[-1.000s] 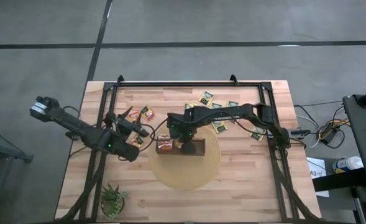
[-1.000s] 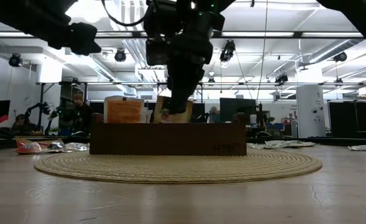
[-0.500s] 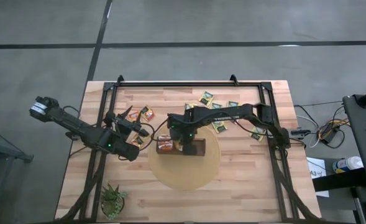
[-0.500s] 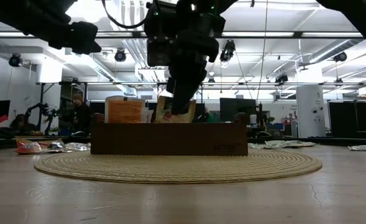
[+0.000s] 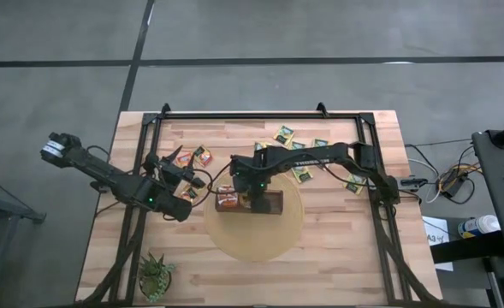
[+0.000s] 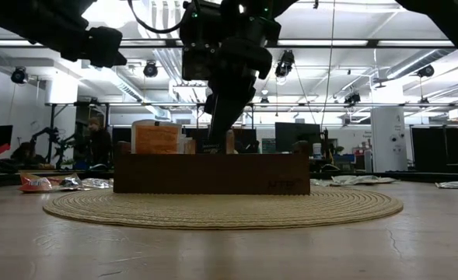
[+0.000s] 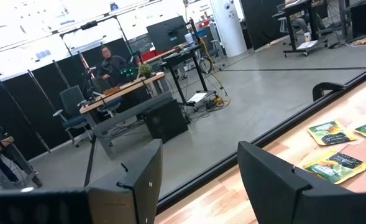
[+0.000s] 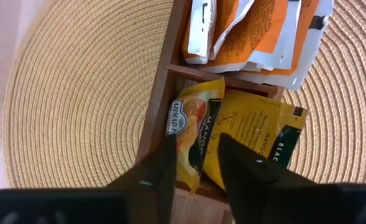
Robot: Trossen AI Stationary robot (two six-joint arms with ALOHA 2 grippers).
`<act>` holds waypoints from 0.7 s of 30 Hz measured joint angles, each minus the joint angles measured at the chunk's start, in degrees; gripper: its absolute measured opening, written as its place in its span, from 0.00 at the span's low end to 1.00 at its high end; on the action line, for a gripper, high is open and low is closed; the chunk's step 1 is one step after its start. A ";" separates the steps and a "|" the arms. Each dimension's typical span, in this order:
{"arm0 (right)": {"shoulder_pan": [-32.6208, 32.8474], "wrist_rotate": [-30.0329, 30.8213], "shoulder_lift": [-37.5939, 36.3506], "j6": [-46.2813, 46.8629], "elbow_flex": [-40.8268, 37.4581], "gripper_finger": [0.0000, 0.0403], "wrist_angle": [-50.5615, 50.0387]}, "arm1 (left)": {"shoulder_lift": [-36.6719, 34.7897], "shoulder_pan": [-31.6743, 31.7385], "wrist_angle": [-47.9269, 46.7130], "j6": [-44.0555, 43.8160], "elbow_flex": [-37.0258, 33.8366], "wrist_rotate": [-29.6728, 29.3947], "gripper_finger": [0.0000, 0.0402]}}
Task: Pick & Place Tea
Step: Put the orange tea bag into the middle section of the wooden organizer
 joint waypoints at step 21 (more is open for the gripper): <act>-0.08 7.04 -3.05 -2.63 2.51 0.36 1.22 | 0.02 -0.02 0.02 -1.40 -1.01 1.53 0.50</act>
